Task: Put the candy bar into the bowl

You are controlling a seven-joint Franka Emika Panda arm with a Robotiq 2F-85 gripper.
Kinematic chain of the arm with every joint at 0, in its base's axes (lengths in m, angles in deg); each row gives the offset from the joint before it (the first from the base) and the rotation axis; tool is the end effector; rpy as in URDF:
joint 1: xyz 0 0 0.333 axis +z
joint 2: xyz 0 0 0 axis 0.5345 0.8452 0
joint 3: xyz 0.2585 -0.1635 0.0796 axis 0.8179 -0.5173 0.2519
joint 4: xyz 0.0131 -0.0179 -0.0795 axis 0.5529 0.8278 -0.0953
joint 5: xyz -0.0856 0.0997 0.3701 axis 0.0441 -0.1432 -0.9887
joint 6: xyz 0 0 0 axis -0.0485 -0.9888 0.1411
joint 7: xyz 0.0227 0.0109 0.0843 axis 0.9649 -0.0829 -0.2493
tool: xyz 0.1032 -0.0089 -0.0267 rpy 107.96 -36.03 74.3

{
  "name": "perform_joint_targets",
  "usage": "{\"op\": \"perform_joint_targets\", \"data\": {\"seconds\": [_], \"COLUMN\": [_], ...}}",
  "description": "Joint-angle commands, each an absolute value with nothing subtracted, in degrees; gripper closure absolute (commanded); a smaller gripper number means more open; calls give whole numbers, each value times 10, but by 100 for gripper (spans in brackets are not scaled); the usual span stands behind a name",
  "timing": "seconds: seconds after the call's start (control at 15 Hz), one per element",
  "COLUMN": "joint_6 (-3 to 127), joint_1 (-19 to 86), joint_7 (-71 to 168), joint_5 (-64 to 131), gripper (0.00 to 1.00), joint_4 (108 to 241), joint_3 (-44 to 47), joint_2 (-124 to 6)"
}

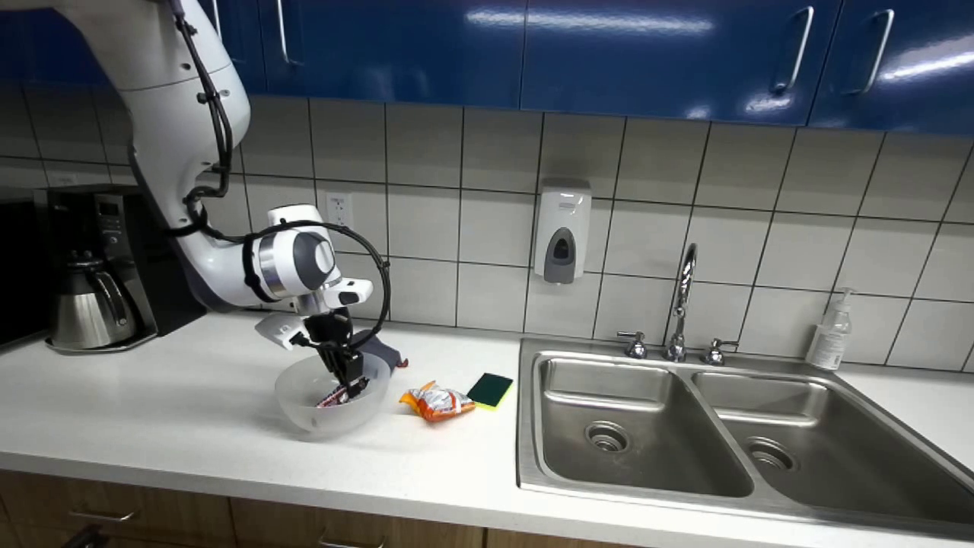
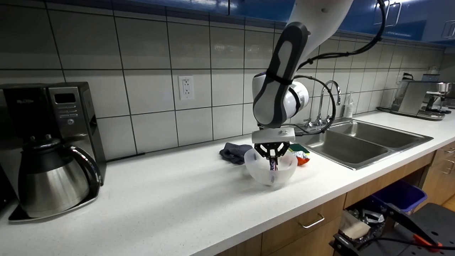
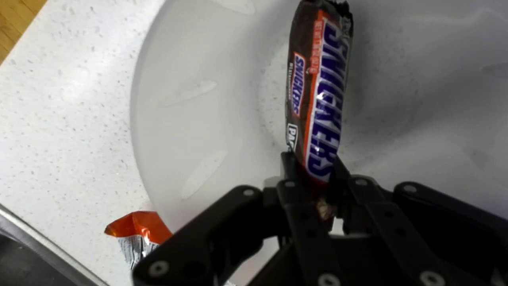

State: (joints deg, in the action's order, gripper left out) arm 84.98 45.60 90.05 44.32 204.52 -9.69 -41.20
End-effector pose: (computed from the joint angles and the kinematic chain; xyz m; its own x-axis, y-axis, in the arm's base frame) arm 0.5654 -0.0158 0.1319 0.8376 -0.5215 0.1628 -0.5447 -0.8200 0.1760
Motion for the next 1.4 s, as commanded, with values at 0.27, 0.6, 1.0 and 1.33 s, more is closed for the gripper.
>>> {"op": "perform_joint_targets", "data": {"seconds": [0.27, 0.6, 1.0, 1.33], "joint_6": [852, 844, 842, 857], "joint_1": [450, 472, 514, 564], "joint_7": [871, 881, 905, 956], "joint_5": [403, 404, 424, 471], "gripper": [19, 0, 0, 0], "joint_4": [2014, 2037, 2064, 2115], "joint_3": [-90, -97, -120, -164], "joint_2": [-383, -414, -454, -506]}}
